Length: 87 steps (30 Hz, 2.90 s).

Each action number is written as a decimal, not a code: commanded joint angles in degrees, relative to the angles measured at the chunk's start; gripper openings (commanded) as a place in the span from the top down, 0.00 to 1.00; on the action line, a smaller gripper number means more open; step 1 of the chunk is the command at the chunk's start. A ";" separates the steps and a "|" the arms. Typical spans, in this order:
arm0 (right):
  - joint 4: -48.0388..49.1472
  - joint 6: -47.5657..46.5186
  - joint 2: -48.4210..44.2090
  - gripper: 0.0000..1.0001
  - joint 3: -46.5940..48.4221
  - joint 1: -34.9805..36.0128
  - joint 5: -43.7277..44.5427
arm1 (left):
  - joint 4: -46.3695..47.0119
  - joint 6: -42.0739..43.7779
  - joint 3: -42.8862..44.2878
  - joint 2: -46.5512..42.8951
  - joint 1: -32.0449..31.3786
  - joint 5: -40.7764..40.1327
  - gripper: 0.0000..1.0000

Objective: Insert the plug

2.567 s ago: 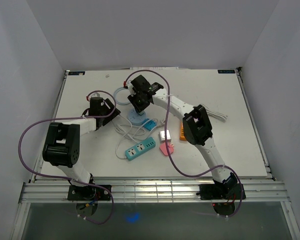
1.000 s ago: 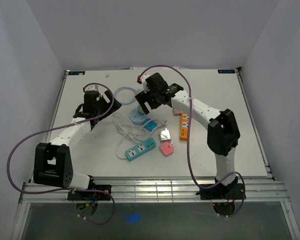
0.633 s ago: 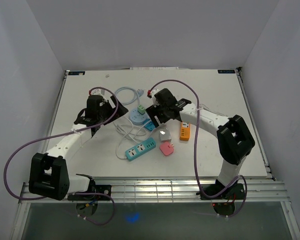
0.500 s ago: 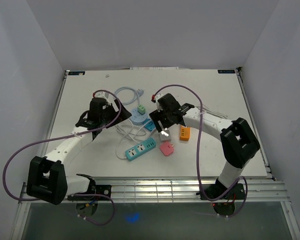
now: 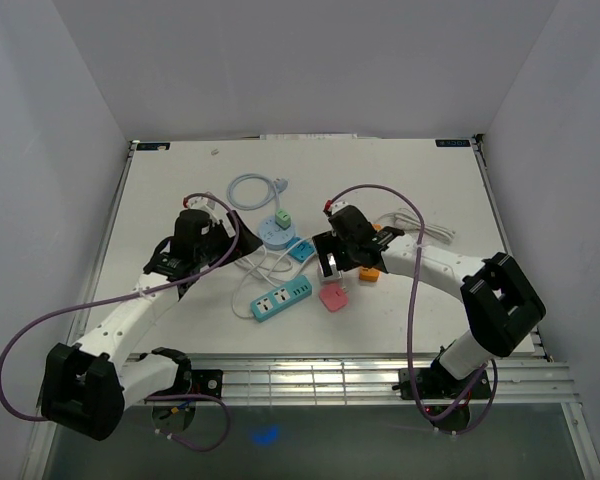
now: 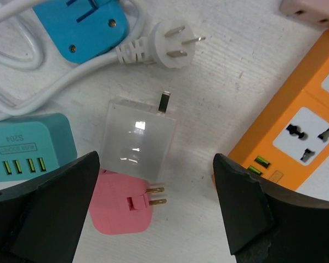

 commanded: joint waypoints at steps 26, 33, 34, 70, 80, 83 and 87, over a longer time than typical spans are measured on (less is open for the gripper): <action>1.99 1.14 -8.44 0.19 -11.62 9.25 -0.14 | -4.11 2.11 -0.15 -3.40 -0.27 1.99 0.02; 3.30 3.78 -8.96 0.18 -14.25 11.18 0.66 | -4.11 2.02 -0.24 -3.75 -0.27 1.46 0.02; 3.21 4.39 -8.70 0.19 -14.51 11.35 1.36 | -4.29 2.11 -0.06 -3.49 -0.27 1.46 0.02; 4.18 5.28 -13.00 0.50 -12.06 11.88 -2.24 | -0.87 -7.28 1.78 -1.81 -0.70 13.32 0.02; 2.15 4.75 -12.92 0.50 -2.13 11.88 -2.41 | 2.83 -24.07 3.72 -0.06 -7.29 7.36 0.02; 2.33 5.36 -12.04 0.50 1.38 11.88 -3.73 | 6.34 -26.00 3.72 1.79 -9.40 6.82 0.02; 1.98 5.98 -10.55 0.50 5.51 11.88 -6.10 | 11.70 -27.94 2.58 4.16 -11.34 6.30 0.02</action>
